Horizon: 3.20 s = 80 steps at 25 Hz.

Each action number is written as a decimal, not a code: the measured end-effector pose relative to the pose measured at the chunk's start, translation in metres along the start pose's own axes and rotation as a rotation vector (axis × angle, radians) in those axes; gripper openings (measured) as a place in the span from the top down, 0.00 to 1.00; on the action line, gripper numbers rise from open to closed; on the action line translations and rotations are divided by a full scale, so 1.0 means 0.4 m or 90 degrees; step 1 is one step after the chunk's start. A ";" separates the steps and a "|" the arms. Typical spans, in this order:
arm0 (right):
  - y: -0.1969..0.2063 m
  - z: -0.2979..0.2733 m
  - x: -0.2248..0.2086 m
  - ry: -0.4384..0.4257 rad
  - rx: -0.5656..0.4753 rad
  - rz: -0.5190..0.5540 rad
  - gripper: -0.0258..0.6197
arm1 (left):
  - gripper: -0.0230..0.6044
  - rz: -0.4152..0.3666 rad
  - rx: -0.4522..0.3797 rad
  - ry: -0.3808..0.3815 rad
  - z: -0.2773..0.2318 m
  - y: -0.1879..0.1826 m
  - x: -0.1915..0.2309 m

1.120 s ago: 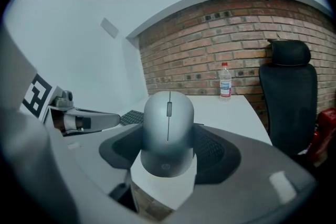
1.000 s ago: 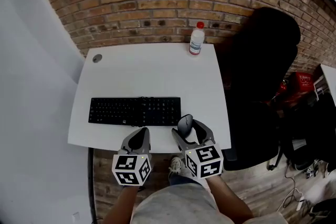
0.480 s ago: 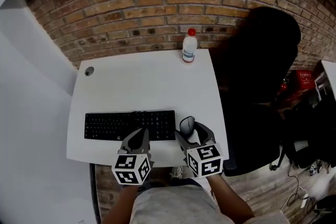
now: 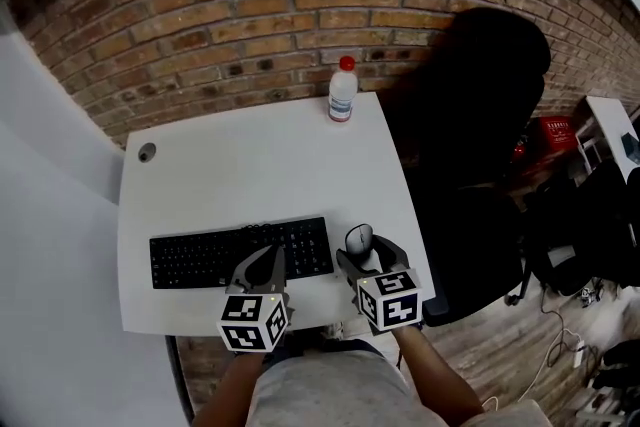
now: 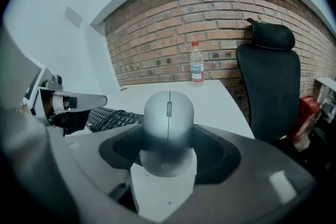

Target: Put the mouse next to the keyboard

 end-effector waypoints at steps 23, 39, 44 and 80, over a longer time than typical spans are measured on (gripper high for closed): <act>0.076 -0.113 -0.038 0.103 0.184 -0.051 0.50 | 0.97 -0.009 0.020 0.085 -0.067 -0.045 0.093; 0.077 -0.174 -0.051 0.140 0.219 -0.081 0.50 | 0.97 -0.022 0.030 0.093 -0.096 -0.081 0.147; 0.070 -0.178 -0.052 0.143 0.213 -0.082 0.49 | 0.97 -0.023 0.031 0.090 -0.098 -0.088 0.148; -0.264 0.007 0.177 -0.036 -0.193 0.128 0.84 | 0.97 -0.015 -0.085 -0.036 0.114 -0.114 0.152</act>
Point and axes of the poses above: the fingertips, and each gripper's own axes: z backward along the fingers, x to its left, y out of its underside, the point moved 6 cm from there along z, backward along the fingers, and after that the axes turned 7 degrees about z, right-handed, at the moved point
